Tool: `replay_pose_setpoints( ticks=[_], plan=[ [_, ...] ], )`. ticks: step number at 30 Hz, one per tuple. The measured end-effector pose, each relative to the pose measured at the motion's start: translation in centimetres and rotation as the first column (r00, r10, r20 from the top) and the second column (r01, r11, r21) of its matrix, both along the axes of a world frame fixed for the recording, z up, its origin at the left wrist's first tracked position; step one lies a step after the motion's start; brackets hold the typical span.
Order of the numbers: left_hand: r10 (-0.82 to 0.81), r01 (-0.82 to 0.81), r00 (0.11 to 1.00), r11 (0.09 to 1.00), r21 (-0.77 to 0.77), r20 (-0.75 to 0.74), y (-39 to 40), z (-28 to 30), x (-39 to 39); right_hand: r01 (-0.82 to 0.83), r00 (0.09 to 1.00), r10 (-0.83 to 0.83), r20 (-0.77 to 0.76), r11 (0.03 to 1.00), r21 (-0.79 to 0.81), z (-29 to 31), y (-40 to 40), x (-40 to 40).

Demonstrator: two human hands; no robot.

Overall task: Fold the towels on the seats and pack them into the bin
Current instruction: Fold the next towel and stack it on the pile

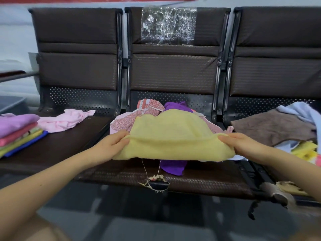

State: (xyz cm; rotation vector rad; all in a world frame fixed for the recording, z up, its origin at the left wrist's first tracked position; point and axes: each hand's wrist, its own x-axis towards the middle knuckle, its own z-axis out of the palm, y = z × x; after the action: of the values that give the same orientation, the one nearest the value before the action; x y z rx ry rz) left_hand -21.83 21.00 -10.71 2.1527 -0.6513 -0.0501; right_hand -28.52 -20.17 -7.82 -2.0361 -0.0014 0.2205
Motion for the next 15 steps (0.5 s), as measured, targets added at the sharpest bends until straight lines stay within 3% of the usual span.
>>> replay_pose_setpoints(
  ticks=[7, 9, 12, 15],
  plan=[
    [-0.129, 0.116, 0.979, 0.989, -0.092, -0.158, 0.0, 0.3, -1.6, -0.076, 0.97, 0.099, -0.22, 0.991, 0.113, -0.5, 0.0, 0.0],
    [-0.084, 0.081, 0.987, 0.996, -0.029, -0.135, 0.1, 0.6, -0.9, -0.047, 0.98, 0.061, -0.191, 0.996, 0.075, 0.0, 0.6, 0.4],
    [0.036, -0.034, 0.999, 0.997, 0.067, -0.023, -0.2, 1.3, 1.1, 0.081, 0.996, -0.08, -0.024, 0.997, 0.005, 1.0, 1.0, 2.0],
    [0.118, -0.124, 0.991, 0.987, 0.098, 0.066, -1.0, 2.0, 3.8, 0.149, 0.987, -0.15, 0.066, 0.989, 0.02, 1.9, 1.0, 3.8]
  ],
)
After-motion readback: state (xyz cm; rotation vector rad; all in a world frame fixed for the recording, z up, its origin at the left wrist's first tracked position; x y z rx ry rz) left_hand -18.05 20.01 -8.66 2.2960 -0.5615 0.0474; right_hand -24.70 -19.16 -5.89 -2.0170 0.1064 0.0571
